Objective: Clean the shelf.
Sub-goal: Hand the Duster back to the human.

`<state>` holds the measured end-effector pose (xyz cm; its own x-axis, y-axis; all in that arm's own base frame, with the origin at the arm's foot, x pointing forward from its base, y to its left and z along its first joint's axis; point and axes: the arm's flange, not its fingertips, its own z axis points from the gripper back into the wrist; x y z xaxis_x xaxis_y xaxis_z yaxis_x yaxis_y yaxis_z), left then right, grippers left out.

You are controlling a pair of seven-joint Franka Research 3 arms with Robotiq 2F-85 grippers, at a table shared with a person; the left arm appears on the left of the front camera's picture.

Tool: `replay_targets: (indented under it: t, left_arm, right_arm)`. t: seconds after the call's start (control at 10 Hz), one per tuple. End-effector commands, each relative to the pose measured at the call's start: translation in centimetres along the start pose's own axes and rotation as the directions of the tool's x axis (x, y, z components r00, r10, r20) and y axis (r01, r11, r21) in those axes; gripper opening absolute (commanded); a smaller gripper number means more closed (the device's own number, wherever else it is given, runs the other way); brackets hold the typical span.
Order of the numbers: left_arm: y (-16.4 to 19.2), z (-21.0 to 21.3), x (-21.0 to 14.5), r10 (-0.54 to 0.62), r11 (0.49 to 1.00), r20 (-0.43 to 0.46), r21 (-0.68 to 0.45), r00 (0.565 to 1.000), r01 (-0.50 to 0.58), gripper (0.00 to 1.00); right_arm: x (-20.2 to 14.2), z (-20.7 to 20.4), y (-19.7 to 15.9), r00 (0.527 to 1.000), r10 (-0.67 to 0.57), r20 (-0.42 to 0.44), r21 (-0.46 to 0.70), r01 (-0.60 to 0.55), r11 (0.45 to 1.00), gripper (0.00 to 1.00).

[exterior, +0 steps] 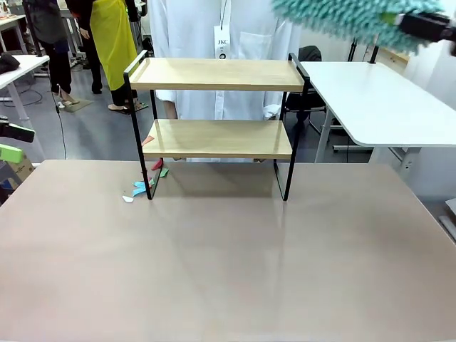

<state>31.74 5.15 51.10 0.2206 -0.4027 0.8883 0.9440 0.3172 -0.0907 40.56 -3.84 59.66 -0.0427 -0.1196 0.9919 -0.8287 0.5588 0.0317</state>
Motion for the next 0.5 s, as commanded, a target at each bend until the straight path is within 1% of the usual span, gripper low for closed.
replay_targets:
  t: [0.0, 0.1, 0.2, 0.4]
  left_arm:
    - [0.3, 0.0, 0.1, -0.023, 1.0, 0.029, -0.003, 0.999, 0.023, 1.0]
    - [0.3, 0.0, 0.1, -0.023, 1.0, 0.029, -0.003, 0.999, 0.023, 1.0]
    - [0.3, 0.0, 0.1, -0.023, 1.0, 0.029, -0.003, 0.999, 0.023, 1.0]
    - [0.3, 0.0, 0.1, -0.023, 1.0, 0.029, -0.003, 0.999, 0.023, 1.0]
  right_arm:
    - [-0.4, 2.9, 0.4, 0.999, 0.036, 0.039, -0.273, -0.024, 0.962, 0.16]
    - [-0.9, 4.5, -0.3, 0.998, 0.046, 0.034, -0.376, -0.03, 0.926, 0.16]
    - [-1.3, 6.1, -0.8, 0.998, 0.053, 0.031, -0.455, -0.033, 0.89, 0.16]
    - [-2.8, 7.5, -1.8, 1.0, 0.027, 0.015, -0.519, -0.015, 0.855, 0.16]
